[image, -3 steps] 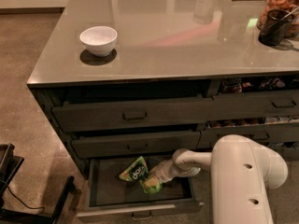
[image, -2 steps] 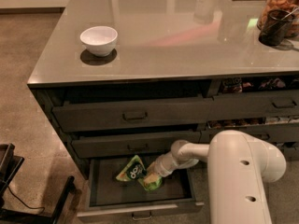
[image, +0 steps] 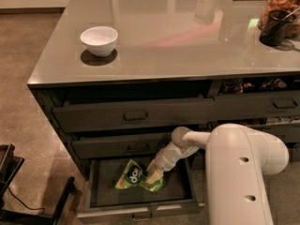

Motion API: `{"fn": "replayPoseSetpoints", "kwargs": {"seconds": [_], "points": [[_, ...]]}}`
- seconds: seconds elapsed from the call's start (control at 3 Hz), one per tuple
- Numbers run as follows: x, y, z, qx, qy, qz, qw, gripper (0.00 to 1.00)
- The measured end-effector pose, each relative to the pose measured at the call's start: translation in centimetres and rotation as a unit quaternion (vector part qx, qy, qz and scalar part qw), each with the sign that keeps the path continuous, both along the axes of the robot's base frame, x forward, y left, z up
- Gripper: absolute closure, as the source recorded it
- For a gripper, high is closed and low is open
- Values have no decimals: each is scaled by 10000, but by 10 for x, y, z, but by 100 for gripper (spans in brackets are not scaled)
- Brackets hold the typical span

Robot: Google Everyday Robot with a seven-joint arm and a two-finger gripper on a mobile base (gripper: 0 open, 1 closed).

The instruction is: Pick green rice chip bag from bottom drawer and place on counter

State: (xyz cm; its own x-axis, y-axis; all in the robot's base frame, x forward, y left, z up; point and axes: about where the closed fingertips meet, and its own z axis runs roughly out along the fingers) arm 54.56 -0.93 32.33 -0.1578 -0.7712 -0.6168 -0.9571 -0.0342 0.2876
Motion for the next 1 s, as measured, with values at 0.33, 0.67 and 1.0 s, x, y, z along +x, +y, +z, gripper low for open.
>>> {"fn": "replayPoseSetpoints", "kwargs": {"seconds": [0.33, 0.67, 1.0], "points": [[-10, 1, 2, 28, 154, 121, 9998, 100], [-11, 1, 2, 26, 155, 124, 9998, 100], [-17, 1, 19, -55, 33, 141, 9999, 100]]}}
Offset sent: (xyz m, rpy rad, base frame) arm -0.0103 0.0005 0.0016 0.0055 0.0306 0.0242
